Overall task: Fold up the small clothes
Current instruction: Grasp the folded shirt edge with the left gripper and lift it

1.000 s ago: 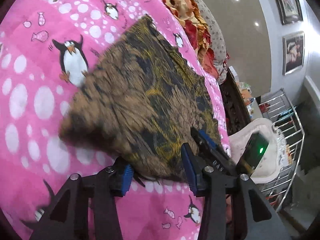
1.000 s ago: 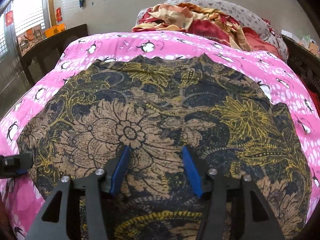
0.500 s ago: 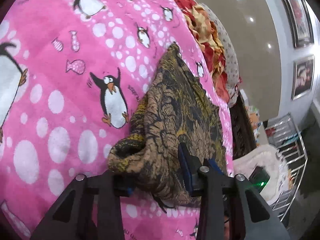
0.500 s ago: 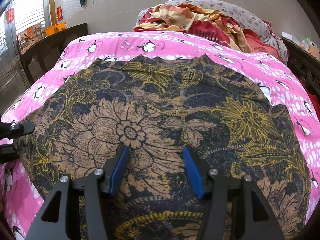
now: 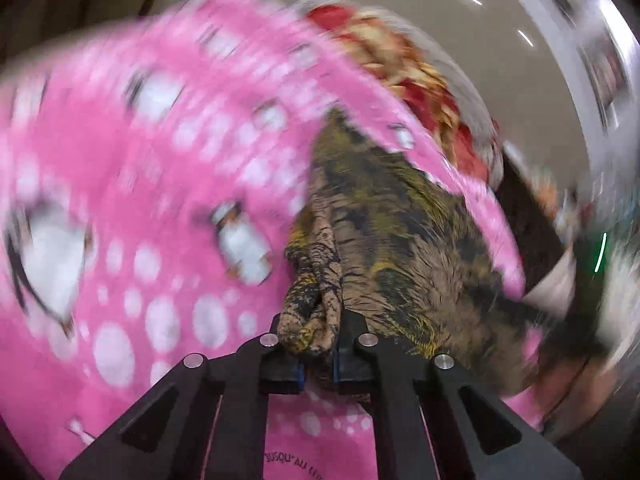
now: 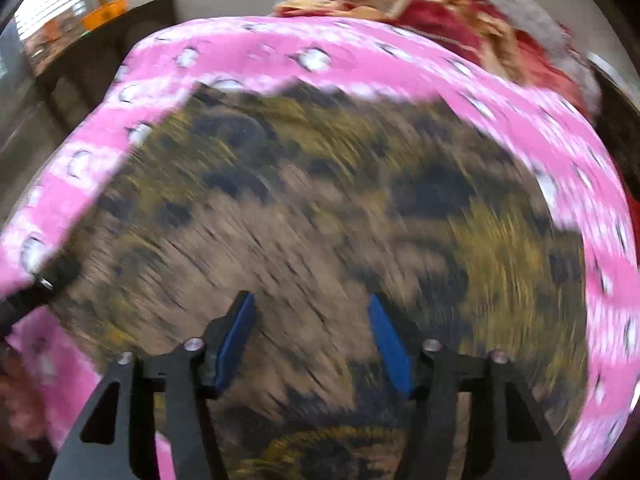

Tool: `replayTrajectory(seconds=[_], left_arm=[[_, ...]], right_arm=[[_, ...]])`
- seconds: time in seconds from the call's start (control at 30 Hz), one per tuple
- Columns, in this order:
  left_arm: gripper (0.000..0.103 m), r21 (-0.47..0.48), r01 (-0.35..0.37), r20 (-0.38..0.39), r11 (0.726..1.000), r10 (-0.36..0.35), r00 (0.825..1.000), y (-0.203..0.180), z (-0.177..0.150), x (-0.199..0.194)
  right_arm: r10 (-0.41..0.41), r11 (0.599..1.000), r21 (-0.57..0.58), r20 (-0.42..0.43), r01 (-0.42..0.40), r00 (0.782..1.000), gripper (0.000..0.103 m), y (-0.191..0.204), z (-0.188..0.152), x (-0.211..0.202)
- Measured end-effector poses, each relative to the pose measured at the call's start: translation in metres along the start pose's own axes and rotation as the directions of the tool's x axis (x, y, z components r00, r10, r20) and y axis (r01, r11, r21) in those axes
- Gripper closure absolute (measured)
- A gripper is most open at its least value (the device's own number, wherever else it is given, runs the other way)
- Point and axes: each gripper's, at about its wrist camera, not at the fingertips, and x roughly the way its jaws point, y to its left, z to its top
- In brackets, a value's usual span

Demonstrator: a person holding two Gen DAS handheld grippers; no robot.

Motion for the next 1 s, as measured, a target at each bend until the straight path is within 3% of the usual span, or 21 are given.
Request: replayTrajectory(seconds=[0.07,0.13,0.17,0.23,0.37,0.5,0.67,0.73,0.77,0.8,0.87,1.0], left_arm=[[0.103,0.165,-0.044,0.073,0.985,0.032,0.997,-0.027,-0.001,-0.012],[0.103,0.334,-0.065,0.15,0.94,0.015,0.989,-0.059,-0.002,-0.024],[0.103,0.383,-0.062,0.171,0.922,-0.005,0.985,-0.07,-0.003,-0.028],[0.103,0.429,-0.04,0.185,0.902,-0.044,0.982,-0.084,-0.001,-0.032],[0.103,0.462,0.009,0.177,0.887,-0.103,0.979,-0.1,0.006,-0.034],[0.103,0.471,0.034,0.166,0.881,-0.126,0.978,-0.105,0.01,-0.033],[0.103,0.477,0.069,0.143,0.876,-0.155,0.978,-0.107,0.009,-0.032],[0.103,0.483,0.078,0.136,0.872,-0.162,0.977,-0.11,0.009,-0.031],[0.103,0.489,0.079,0.137,0.869,-0.166,0.977,-0.113,0.009,-0.032],[0.103,0.493,0.078,0.138,0.866,-0.167,0.976,-0.114,0.009,-0.031],[0.103,0.501,0.086,0.132,0.861,-0.174,0.976,-0.116,0.009,-0.031],[0.103,0.539,0.124,0.102,0.833,-0.211,0.972,-0.135,0.005,-0.03]], right_arm=[[0.07,0.997,-0.038,0.044,-0.068,0.997,0.041,0.006,0.034,-0.015],[0.163,0.986,-0.025,0.049,-0.162,0.985,0.041,0.008,0.071,-0.018],[0.244,0.97,0.002,0.031,-0.244,0.969,0.04,0.008,0.094,-0.013],[0.336,0.941,0.041,-0.003,-0.335,0.942,0.04,0.008,0.127,0.003],[0.404,0.912,0.121,-0.113,-0.391,0.908,0.04,0.018,0.171,0.044],[0.381,0.923,0.127,-0.173,-0.363,0.908,0.04,0.032,0.197,0.069],[0.273,0.961,0.019,-0.25,-0.277,0.929,0.04,0.055,0.212,0.087],[0.263,0.961,-0.012,-0.259,-0.275,0.929,0.049,0.062,0.215,0.091],[0.259,0.961,-0.024,-0.269,-0.275,0.928,0.06,0.065,0.215,0.092],[0.254,0.961,-0.036,-0.281,-0.275,0.925,0.077,0.068,0.215,0.094],[0.264,0.956,-0.039,-0.313,-0.29,0.912,0.091,0.072,0.213,0.095],[0.293,0.949,-0.03,-0.282,-0.314,0.914,0.094,0.052,0.21,0.075]])
